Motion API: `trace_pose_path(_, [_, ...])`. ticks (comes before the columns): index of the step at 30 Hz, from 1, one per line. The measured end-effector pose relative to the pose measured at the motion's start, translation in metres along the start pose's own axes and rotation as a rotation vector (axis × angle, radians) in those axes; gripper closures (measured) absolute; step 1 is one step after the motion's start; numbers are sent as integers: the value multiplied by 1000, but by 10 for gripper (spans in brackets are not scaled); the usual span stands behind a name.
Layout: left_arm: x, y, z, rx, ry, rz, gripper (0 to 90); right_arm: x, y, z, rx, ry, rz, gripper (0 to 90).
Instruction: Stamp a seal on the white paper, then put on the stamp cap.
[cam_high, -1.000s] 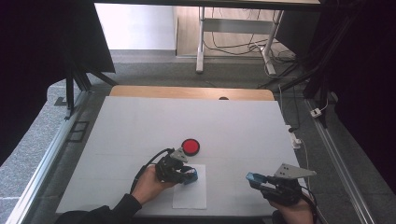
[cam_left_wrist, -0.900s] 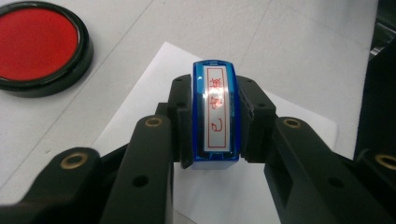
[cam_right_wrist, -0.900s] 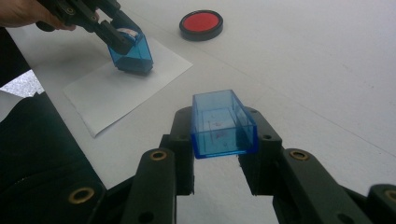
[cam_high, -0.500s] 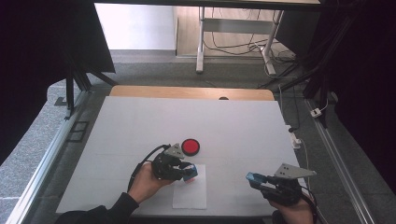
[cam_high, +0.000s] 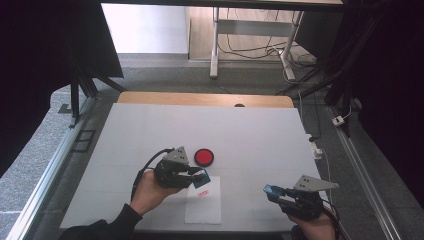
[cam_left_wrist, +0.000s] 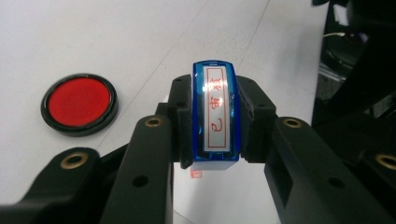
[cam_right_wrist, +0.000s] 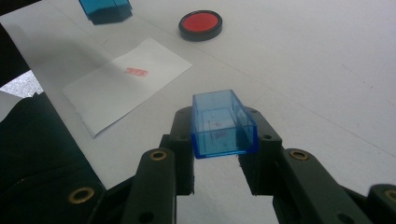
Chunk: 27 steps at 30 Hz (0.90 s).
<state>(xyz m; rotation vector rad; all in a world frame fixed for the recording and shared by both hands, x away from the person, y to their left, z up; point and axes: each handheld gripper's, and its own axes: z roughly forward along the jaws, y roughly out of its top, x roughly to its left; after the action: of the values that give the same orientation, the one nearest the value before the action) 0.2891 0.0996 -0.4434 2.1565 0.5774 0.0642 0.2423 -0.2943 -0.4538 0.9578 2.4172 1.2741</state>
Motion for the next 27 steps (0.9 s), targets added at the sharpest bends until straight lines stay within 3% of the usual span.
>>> trace_pose_path(17, [-1,8,-40,-125,-51,4,697,-1,0,0,7,11,6,680])
trace_pose_path(27, [1,8,-45,-135,-79,-1,698,3,5,0,-23,26,4,680])
